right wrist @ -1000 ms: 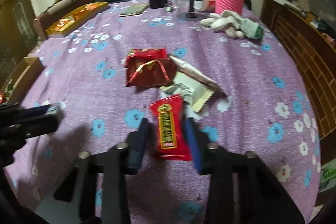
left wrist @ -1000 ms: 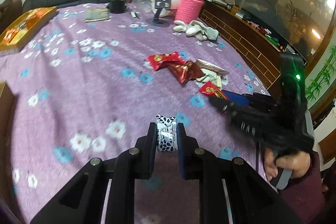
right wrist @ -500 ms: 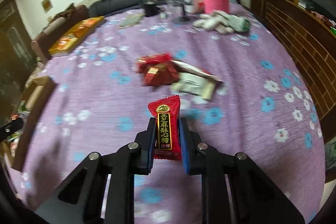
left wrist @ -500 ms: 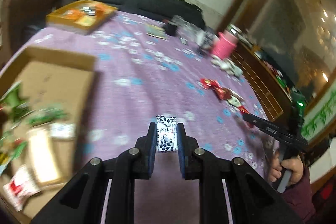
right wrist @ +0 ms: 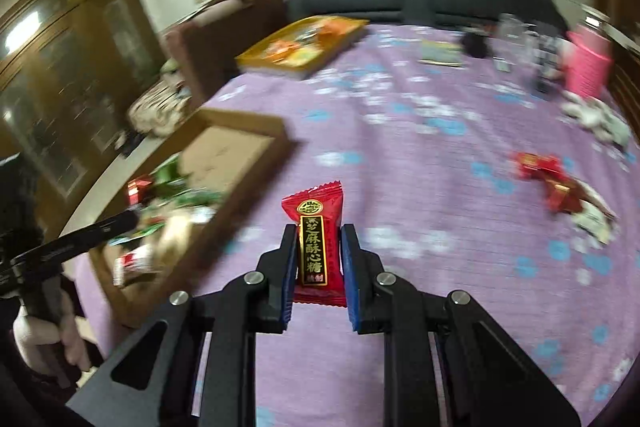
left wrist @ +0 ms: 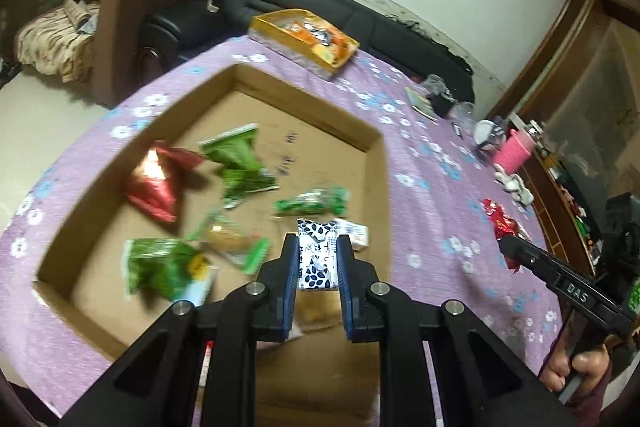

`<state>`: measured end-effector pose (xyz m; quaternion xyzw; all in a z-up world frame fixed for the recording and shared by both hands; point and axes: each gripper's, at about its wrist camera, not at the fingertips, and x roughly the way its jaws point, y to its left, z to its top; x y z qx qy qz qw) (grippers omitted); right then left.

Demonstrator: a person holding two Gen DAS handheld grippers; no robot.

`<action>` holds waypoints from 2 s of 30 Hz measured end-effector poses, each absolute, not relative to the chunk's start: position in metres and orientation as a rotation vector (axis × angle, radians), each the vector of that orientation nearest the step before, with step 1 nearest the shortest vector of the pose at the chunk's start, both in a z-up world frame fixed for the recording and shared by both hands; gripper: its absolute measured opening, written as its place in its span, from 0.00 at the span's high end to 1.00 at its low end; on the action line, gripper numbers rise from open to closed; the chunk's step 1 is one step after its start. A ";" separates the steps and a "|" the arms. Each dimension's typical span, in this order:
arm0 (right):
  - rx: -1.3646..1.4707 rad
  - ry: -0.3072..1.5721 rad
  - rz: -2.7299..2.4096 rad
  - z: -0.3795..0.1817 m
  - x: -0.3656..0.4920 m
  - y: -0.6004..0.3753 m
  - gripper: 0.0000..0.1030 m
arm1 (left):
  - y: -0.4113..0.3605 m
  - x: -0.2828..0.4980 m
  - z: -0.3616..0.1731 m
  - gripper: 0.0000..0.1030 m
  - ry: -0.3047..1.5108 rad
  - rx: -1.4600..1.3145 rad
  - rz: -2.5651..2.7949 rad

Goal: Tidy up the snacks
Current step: 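Carry both items into the cardboard box and open both grippers, then move both grippers back toward the red wrapped snacks on the table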

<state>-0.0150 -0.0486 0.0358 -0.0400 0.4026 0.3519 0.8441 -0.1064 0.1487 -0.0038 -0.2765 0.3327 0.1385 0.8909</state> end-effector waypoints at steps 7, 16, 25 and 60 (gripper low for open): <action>-0.156 0.878 0.840 0.030 -0.031 0.023 0.78 | 0.168 -0.111 -0.017 0.84 0.703 -0.587 0.320; -0.191 0.953 0.895 0.014 -0.013 0.087 0.78 | 0.183 -0.107 -0.022 0.84 0.726 -0.578 0.349; -0.259 0.984 0.866 -0.001 0.016 0.139 0.77 | 0.195 -0.089 -0.025 0.82 0.757 -0.555 0.379; -0.089 0.838 0.705 0.026 -0.033 -0.030 0.54 | 0.059 -0.107 0.044 0.23 0.695 -0.134 0.469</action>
